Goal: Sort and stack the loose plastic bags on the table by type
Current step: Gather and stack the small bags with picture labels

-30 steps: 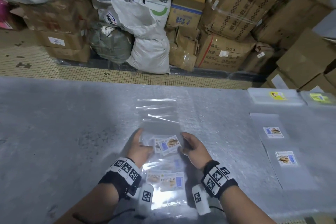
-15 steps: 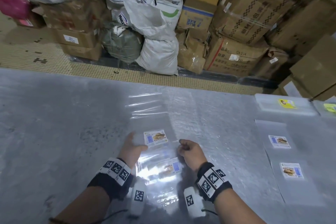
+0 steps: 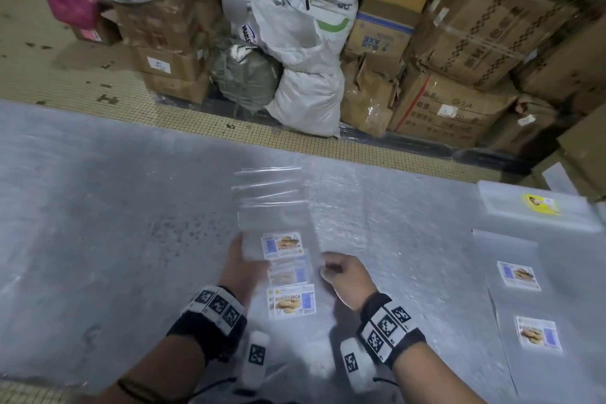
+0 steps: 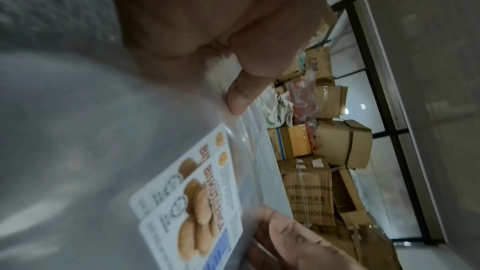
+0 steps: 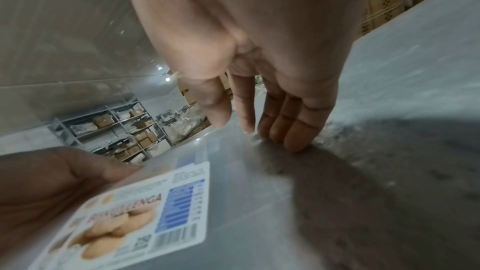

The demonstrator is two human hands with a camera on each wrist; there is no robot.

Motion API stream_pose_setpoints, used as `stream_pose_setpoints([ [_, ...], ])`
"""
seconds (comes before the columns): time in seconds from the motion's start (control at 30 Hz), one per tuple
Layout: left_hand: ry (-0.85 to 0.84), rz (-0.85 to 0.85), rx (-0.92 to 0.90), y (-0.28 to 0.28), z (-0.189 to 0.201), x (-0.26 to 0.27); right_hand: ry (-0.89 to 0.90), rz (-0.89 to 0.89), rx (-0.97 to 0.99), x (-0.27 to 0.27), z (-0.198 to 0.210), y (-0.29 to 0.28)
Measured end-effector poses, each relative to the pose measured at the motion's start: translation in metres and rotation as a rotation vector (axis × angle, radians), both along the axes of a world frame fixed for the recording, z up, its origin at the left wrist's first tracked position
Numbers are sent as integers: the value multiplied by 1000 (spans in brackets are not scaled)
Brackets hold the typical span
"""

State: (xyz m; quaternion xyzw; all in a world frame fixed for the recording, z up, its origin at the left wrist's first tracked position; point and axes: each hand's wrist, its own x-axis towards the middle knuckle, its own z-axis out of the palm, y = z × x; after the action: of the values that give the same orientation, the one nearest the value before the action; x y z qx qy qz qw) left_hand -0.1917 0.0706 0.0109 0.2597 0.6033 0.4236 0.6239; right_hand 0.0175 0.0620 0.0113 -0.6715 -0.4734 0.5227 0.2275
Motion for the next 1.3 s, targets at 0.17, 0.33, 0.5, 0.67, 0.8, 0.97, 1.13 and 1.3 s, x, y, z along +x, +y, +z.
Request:
stream_pose_setpoints([
  [0.17, -323, 38, -55, -4, 22, 5, 103, -111, -47, 6, 7, 6],
  [0.33, -57, -42, -133, -7, 0, 6, 98, -46, -135, 3, -3, 10],
  [0.5, 149, -123, -68, -12, -10, 19, 152, -137, -140, 2, -7, 2],
  [0.67, 209, -231, -29, -10, -5, 23, 186, -150, -137, 13, -8, -3],
  [0.8, 340, -315, 69, -14, -3, 29, 150, -116, -122, 19, -10, -6],
  [0.97, 285, -222, 159, -14, -13, 30, 228, -140, -122, 31, 0, -4],
  [1.13, 207, -281, 31, -15, -6, 37, 215, -131, -131, 41, 3, 10],
  [1.3, 195, -263, -64, 0, -1, 30, 168, -144, -173, 39, -4, 14],
])
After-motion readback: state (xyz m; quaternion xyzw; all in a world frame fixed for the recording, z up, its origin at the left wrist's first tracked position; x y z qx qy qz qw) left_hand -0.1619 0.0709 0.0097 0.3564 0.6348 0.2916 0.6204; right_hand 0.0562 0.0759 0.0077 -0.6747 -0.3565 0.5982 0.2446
